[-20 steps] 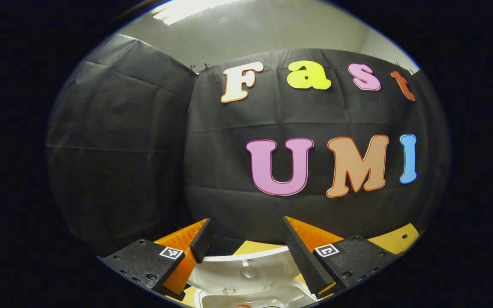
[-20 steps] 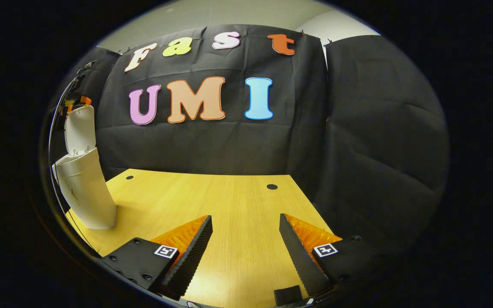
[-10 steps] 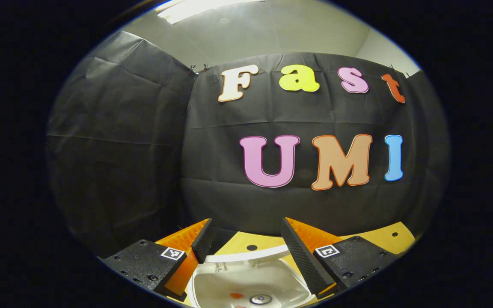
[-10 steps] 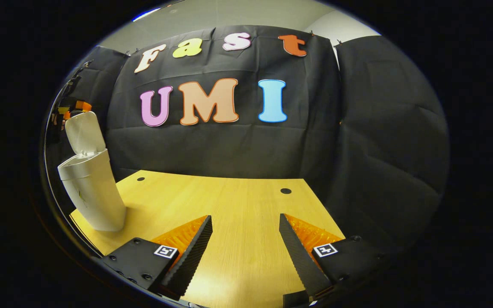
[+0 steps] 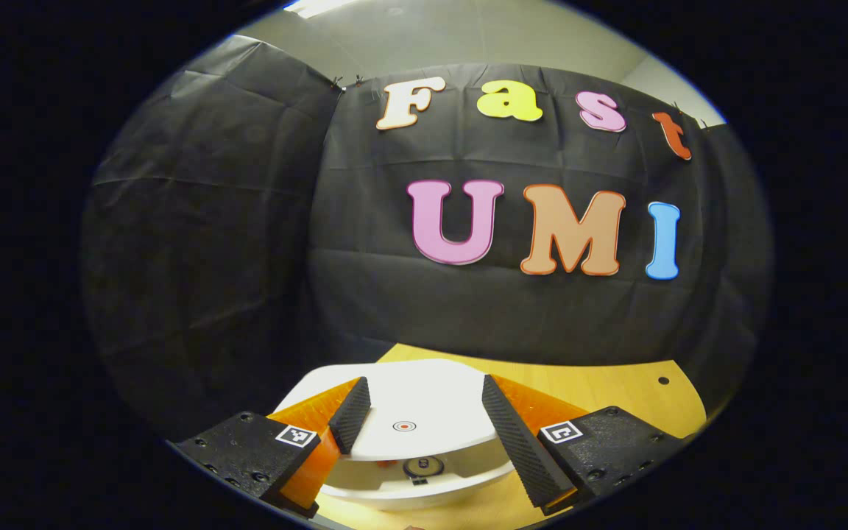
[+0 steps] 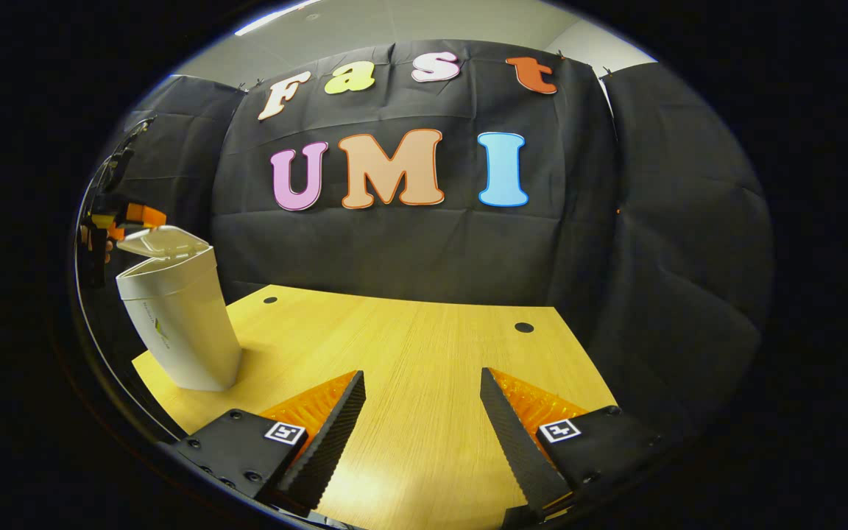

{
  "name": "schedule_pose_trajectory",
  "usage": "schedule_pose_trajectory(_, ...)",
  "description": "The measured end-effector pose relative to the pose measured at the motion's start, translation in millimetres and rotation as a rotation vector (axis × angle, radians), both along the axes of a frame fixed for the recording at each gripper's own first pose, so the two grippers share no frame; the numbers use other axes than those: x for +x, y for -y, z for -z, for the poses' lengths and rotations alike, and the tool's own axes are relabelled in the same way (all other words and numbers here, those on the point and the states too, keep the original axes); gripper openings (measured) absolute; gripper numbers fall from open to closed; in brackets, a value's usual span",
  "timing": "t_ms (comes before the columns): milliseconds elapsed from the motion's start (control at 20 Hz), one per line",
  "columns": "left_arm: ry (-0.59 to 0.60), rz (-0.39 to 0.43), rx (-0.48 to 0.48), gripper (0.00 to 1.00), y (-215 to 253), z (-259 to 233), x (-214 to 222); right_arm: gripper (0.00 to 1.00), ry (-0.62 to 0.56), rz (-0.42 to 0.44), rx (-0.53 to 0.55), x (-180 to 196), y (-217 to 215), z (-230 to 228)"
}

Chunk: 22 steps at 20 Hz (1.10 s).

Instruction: Press the lid of the desktop garbage bin to open it, pick up the crumpled paper on the desktop and throw it into the bin, then pick up the pop can on the desktop and drop it into the bin, and finally close the garbage bin lid.

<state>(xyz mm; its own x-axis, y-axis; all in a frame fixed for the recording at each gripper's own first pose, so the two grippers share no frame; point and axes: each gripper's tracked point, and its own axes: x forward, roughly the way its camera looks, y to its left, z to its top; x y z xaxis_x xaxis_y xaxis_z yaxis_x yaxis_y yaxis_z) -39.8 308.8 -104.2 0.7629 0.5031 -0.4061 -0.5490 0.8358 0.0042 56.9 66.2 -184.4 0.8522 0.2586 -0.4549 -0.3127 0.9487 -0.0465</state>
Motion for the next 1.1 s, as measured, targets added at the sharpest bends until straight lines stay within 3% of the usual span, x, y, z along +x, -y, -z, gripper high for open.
schedule_pose_trajectory(400,-0.058,0.0,-0.036,0.93,10,39,-17,0.99,-0.036,0.005,0.008,-15,3,18)
schedule_pose_trajectory(600,-0.096,0.027,0.0,0.95,13,41,-19,0.99,-0.078,0.013,0.047,-33,4,30)
schedule_pose_trajectory(900,0.039,0.019,0.012,0.93,20,26,-5,0.99,-0.021,0.026,0.1,-26,14,-6)
schedule_pose_trajectory(1100,0.196,0.126,0.044,0.92,75,-16,27,1.0,0.064,0.065,0.128,-16,31,-49)
